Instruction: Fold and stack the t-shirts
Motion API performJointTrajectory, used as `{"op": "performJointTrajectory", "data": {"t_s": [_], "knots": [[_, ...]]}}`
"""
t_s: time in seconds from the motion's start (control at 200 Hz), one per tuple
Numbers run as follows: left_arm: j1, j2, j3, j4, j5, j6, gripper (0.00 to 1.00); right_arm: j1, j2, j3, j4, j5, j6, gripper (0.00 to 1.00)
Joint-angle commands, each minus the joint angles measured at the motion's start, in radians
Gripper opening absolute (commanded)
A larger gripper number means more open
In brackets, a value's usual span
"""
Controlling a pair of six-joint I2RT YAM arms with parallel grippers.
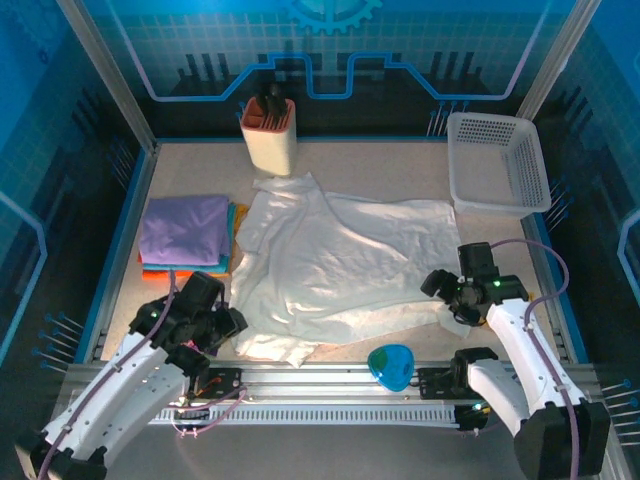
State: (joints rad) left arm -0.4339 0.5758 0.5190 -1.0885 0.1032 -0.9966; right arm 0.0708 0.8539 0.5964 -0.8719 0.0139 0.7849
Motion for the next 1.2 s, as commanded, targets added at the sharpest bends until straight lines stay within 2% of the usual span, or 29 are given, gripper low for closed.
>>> {"op": "performJointTrajectory", "data": {"t_s": [0.0, 0.305, 0.43, 0.62, 0.805, 0.961, 1.196], "knots": [[-0.016, -0.028, -0.040, -0.070, 0.007, -0.091, 0.41, -0.008, 0.008, -0.001, 0.013, -0.015, 0.003, 0.89], [-0.084, 0.079, -0.111, 0.018, -0.041, -0.098, 0.38, -0.010, 0.019, 0.041, -0.009, 0.020, -0.027, 0.88], [-0.133, 0.132, -0.110, 0.069, -0.074, -0.118, 0.38, -0.012, 0.028, 0.046, 0.000, 0.019, -0.033, 0.88], [-0.211, 0.241, -0.074, 0.053, -0.162, -0.130, 0.38, -0.013, 0.047, 0.043, 0.022, -0.008, -0.039, 0.88], [-0.253, 0.315, -0.065, 0.096, -0.182, -0.138, 0.37, -0.027, 0.042, 0.043, 0.020, -0.010, -0.055, 0.89], [-0.262, 0.313, -0.075, 0.127, -0.231, -0.136, 0.32, -0.042, 0.029, 0.040, 0.017, -0.017, -0.065, 0.89], [-0.264, 0.248, -0.095, 0.202, -0.241, -0.144, 0.32, -0.057, 0.027, 0.036, 0.028, -0.041, -0.074, 0.89]]}}
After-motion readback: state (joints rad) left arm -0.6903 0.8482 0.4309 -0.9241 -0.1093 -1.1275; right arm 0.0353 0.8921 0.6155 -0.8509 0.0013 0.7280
